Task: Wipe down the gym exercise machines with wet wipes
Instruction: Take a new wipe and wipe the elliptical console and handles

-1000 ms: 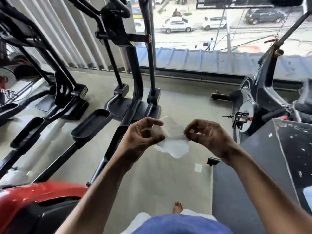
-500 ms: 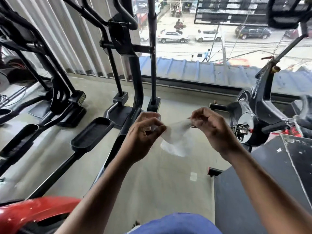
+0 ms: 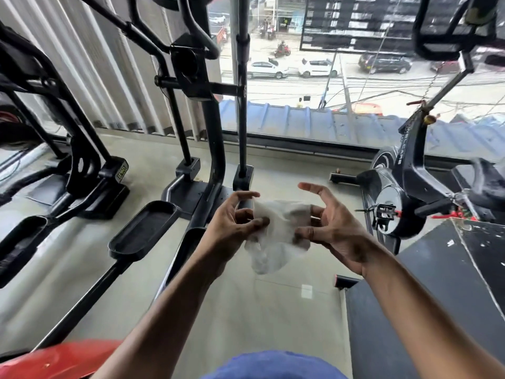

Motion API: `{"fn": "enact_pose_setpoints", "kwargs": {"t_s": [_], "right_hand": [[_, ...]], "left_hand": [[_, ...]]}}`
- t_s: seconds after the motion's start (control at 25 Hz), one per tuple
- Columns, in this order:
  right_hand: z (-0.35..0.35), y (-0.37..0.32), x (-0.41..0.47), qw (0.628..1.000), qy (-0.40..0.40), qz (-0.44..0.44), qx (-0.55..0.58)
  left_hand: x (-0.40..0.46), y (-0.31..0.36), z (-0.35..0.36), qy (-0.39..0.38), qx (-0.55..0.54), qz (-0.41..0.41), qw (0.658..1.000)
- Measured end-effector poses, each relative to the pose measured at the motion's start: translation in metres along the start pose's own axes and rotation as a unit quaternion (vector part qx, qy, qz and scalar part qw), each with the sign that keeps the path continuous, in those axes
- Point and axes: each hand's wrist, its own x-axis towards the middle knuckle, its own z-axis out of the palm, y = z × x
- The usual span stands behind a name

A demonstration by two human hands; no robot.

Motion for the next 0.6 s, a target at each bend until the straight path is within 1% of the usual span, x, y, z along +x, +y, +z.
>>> {"fn": "enact_pose_setpoints", "kwargs": {"t_s": [0.04, 0.12, 0.16, 0.2, 0.28, 0.36, 0.44, 0.52, 0.56, 0.6], "right_hand": [[0.004, 0.002, 0.002, 0.999, 0.008, -0.026, -0.017], [0.015, 0.000, 0.009, 0.993, 0.063, -0.081, -0.056], [0.019, -0.002, 0.013, 0.987, 0.087, -0.110, -0.073], [0.023, -0.006, 0.019, 0.981, 0.099, -0.136, -0.093], [0.031, -0.014, 0.029, 0.969, 0.088, -0.174, -0.154], [0.037, -0.017, 0.039, 0.960, 0.051, -0.181, -0.207], [0.040, -0.023, 0.049, 0.962, 0.032, -0.195, -0.187], [0.039, -0.031, 0.064, 0.971, 0.020, -0.207, -0.121], [0.039, -0.036, 0.074, 0.975, 0.019, -0.191, -0.115], [0.040, -0.041, 0.085, 0.977, 0.020, -0.165, -0.136]], "left_hand": [[0.002, -0.001, -0.008, -0.017, -0.008, 0.008, 1.000], [0.003, 0.004, -0.021, -0.064, -0.013, 0.020, 0.998], [0.004, 0.008, -0.024, -0.066, 0.006, 0.032, 0.997], [0.007, 0.012, -0.028, -0.046, 0.035, 0.051, 0.997], [0.018, 0.022, -0.030, 0.012, 0.085, 0.081, 0.993], [0.030, 0.032, -0.037, 0.033, 0.092, 0.086, 0.991], [0.045, 0.040, -0.045, 0.028, 0.086, 0.093, 0.992], [0.058, 0.050, -0.054, 0.011, 0.082, 0.103, 0.991], [0.065, 0.055, -0.057, 0.003, 0.081, 0.104, 0.991], [0.073, 0.061, -0.059, -0.003, 0.086, 0.103, 0.991]]}}
